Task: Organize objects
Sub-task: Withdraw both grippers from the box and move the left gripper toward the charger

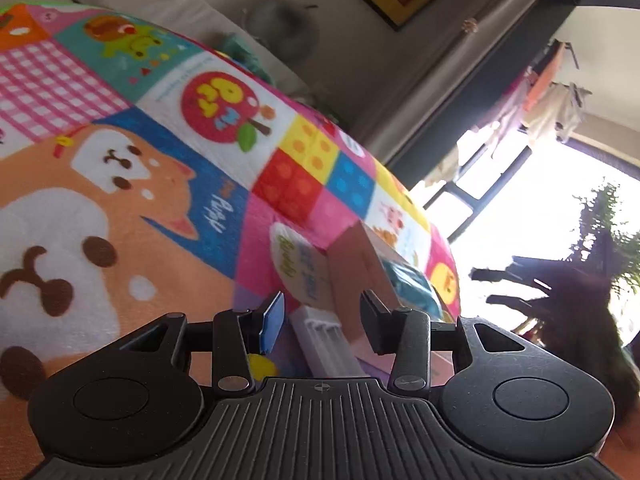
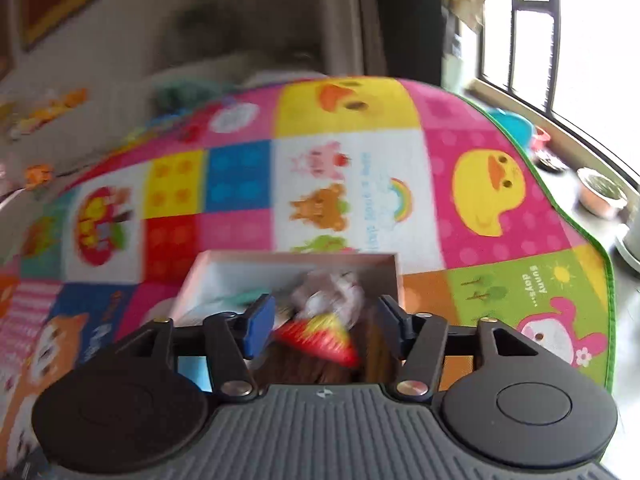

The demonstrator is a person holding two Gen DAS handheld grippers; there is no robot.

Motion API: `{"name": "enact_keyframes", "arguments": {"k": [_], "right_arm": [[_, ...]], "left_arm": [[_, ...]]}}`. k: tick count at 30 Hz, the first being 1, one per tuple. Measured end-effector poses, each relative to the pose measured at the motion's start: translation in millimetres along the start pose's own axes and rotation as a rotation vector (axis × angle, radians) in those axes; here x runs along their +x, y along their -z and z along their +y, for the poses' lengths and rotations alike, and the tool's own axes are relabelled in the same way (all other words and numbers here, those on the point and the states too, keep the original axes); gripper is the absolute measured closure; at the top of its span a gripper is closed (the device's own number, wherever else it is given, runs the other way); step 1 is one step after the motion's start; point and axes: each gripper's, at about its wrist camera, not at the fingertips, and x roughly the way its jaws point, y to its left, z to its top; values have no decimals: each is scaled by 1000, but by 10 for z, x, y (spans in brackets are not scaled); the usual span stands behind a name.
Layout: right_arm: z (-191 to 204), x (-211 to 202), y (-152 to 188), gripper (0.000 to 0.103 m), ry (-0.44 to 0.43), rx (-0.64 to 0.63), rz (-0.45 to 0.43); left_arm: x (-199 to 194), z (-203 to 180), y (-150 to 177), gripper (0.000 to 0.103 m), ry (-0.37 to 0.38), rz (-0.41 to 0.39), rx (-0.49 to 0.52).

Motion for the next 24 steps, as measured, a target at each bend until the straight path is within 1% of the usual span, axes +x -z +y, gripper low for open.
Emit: {"name": "enact_keyframes", "arguments": {"k": [1, 3, 4, 5, 7, 9, 10, 12, 14, 16, 18, 21, 24], "right_arm": [[67, -171, 148, 35, -50, -23, -9], [245, -426, 507, 28, -160, -82, -3], [381, -483, 676, 25, -203, -121, 6], [508, -533, 855, 25, -234, -163, 17], [828, -535, 1172, 25, -274, -266, 49], [1113, -467, 1395, 25, -279, -357, 56], [1224, -414, 1457, 25, -274, -380, 54], [1360, -279, 1494, 24, -273, -383, 58], [1394, -118, 1479, 24, -272, -355, 93], [1327, -48, 1477, 33, -277, -328, 131], [1216, -103, 1507, 34, -279, -329, 131], [952, -209, 1560, 35, -220, -330, 116], [620, -295, 1615, 35, -127, -301, 83]], "left_arm": [[-5, -11, -5, 57, -26, 1, 9], [-20, -71, -27, 57, -125, 19, 45], [-23, -108, -40, 57, -182, 37, 72], [-35, -144, -52, 57, -234, 56, 103], [-70, -226, -80, 57, -316, 91, 175], [-129, -307, -90, 57, -361, 105, 254], [-160, -341, -92, 57, -380, 108, 284], [-204, -369, -99, 57, -399, 120, 307], [-230, -380, -108, 57, -402, 139, 313], [-244, -415, -102, 57, -402, 144, 330], [-243, -450, -84, 57, -395, 150, 342], [-179, -512, -46, 57, -381, 167, 352], [-102, -607, 10, 57, -368, 185, 376]]}}
